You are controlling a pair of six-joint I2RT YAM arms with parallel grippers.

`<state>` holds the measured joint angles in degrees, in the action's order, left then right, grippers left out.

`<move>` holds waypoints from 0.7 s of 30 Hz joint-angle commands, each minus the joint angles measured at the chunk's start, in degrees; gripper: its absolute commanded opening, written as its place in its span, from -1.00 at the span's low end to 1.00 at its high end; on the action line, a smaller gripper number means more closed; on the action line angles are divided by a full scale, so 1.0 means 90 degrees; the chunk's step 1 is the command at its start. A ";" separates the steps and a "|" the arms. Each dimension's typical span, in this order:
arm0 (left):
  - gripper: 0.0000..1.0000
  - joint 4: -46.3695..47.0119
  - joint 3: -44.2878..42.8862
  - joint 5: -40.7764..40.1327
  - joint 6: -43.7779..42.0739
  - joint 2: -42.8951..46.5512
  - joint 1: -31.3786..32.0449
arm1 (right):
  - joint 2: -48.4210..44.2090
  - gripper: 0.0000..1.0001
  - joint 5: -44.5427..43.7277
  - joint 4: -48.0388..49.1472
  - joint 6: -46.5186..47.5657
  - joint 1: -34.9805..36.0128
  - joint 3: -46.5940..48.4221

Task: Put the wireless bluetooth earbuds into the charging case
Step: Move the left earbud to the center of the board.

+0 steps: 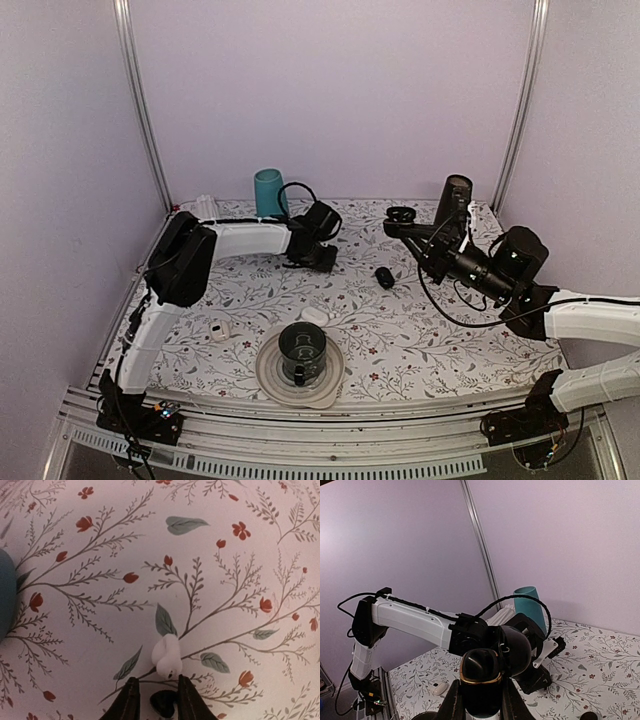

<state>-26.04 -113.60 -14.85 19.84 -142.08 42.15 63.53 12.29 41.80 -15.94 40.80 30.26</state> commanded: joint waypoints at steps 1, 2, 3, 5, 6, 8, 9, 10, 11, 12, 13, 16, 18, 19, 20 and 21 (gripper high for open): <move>-0.50 -0.0130 0.0551 -0.0163 -0.0065 0.0544 0.0039 | 0.0092 -0.94 0.0043 0.0082 -0.0113 -0.0030 0.0159; -0.54 -0.0073 0.0664 -0.0132 -0.0065 0.0628 0.0023 | 0.0121 -0.94 0.0066 0.0077 -0.0114 -0.0036 0.0184; -0.55 -0.0029 0.0755 -0.0098 -0.0052 0.0690 0.0022 | 0.0146 -0.94 0.0090 0.0081 -0.0121 -0.0032 0.0203; -0.55 0.0028 0.0913 -0.0022 -0.0028 0.0794 0.0003 | 0.0203 -0.94 0.0125 0.0087 -0.0137 -0.0033 0.0232; -0.55 0.0049 0.0984 0.0030 -0.0013 0.0843 -0.0003 | 0.0220 -0.94 0.0133 0.0083 -0.0142 -0.0031 0.0241; -0.53 0.0082 0.1130 0.0133 0.0036 0.0936 -0.0035 | 0.0257 -0.94 0.0145 0.0087 -0.0142 -0.0031 0.0267; -0.51 0.0102 0.1221 0.0170 0.0063 0.0995 -0.0042 | 0.0272 -0.94 0.0147 0.0090 -0.0142 -0.0028 0.0275; -0.49 0.0139 0.1319 0.0219 0.0077 0.1058 -0.0065 | 0.0286 -0.94 0.0154 0.0087 -0.0150 -0.0031 0.0284; -0.49 0.0177 0.1419 0.0253 0.0103 0.1134 -0.0085 | 0.0315 -0.94 0.0157 0.0096 -0.0152 -0.0025 0.0294; -0.49 0.0215 0.1537 0.0271 0.0110 0.1215 -0.0105 | 0.0335 -0.94 0.0167 0.0100 -0.0152 -0.0035 0.0306; -0.49 0.0254 0.1649 0.0308 0.0125 0.1304 -0.0119 | 0.0357 -0.94 0.0176 0.0101 -0.0152 -0.0031 0.0316; -0.49 0.0364 0.1968 0.0368 0.0137 0.1546 -0.0194 | 0.0441 -0.94 0.0205 0.0125 -0.0177 -0.0029 0.0349; -0.49 0.0388 0.2130 0.0371 0.0133 0.1675 -0.0234 | 0.0498 -0.94 0.0238 0.0125 -0.0186 -0.0028 0.0384; -0.48 0.0403 0.2207 0.0379 0.0139 0.1770 -0.0252 | 0.0521 -0.94 0.0252 0.0130 -0.0190 -0.0028 0.0399; -0.47 0.0437 0.2291 0.0404 0.0134 0.1836 -0.0271 | 0.0544 -0.94 0.0270 0.0132 -0.0198 -0.0031 0.0418; -0.45 0.0471 0.2369 0.0436 0.0152 0.1886 -0.0294 | 0.0569 -0.94 0.0290 0.0139 -0.0201 -0.0031 0.0433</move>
<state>-23.97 -94.43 -12.14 20.53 -128.77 40.82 67.81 13.78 41.56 -17.06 40.80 31.75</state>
